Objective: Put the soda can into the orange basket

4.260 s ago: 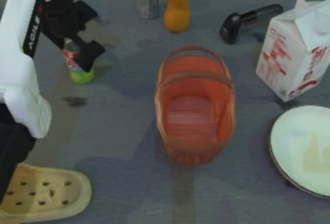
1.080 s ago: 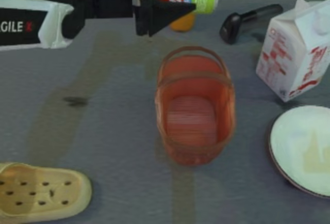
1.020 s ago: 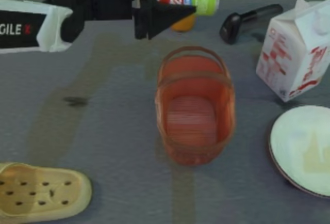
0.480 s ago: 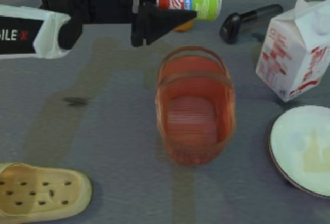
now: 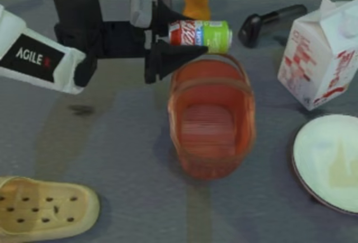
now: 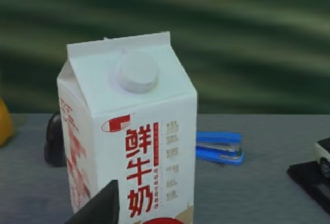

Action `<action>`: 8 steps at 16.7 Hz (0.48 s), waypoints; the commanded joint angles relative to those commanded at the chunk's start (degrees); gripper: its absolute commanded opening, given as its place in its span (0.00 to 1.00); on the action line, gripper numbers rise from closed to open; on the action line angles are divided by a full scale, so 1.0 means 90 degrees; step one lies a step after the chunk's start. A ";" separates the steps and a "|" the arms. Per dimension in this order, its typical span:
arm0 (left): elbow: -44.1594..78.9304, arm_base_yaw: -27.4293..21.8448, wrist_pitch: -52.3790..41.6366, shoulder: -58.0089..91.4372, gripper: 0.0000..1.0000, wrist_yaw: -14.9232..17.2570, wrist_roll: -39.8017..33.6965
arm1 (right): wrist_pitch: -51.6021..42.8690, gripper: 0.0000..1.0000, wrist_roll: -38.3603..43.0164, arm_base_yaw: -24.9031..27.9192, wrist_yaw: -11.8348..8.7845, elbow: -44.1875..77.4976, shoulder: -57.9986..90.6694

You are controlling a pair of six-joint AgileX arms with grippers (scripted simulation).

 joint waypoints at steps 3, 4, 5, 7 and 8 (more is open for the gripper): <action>-0.0163 0.0030 0.0504 0.0360 0.00 -0.0004 -0.0005 | 0.0000 1.00 0.0000 0.0000 0.0000 0.0000 0.0000; -0.0176 0.0031 0.0535 0.0383 0.00 -0.0004 -0.0004 | 0.0000 1.00 0.0000 0.0000 0.0000 0.0000 0.0000; -0.0176 0.0031 0.0535 0.0383 0.00 -0.0004 -0.0004 | 0.0000 1.00 0.0000 0.0000 0.0000 0.0000 0.0000; -0.0176 0.0031 0.0535 0.0383 0.00 -0.0004 -0.0004 | 0.0000 1.00 0.0000 0.0000 0.0000 0.0000 0.0000; -0.0176 0.0031 0.0535 0.0383 0.08 -0.0004 -0.0004 | 0.0000 1.00 0.0000 0.0000 0.0000 0.0000 0.0000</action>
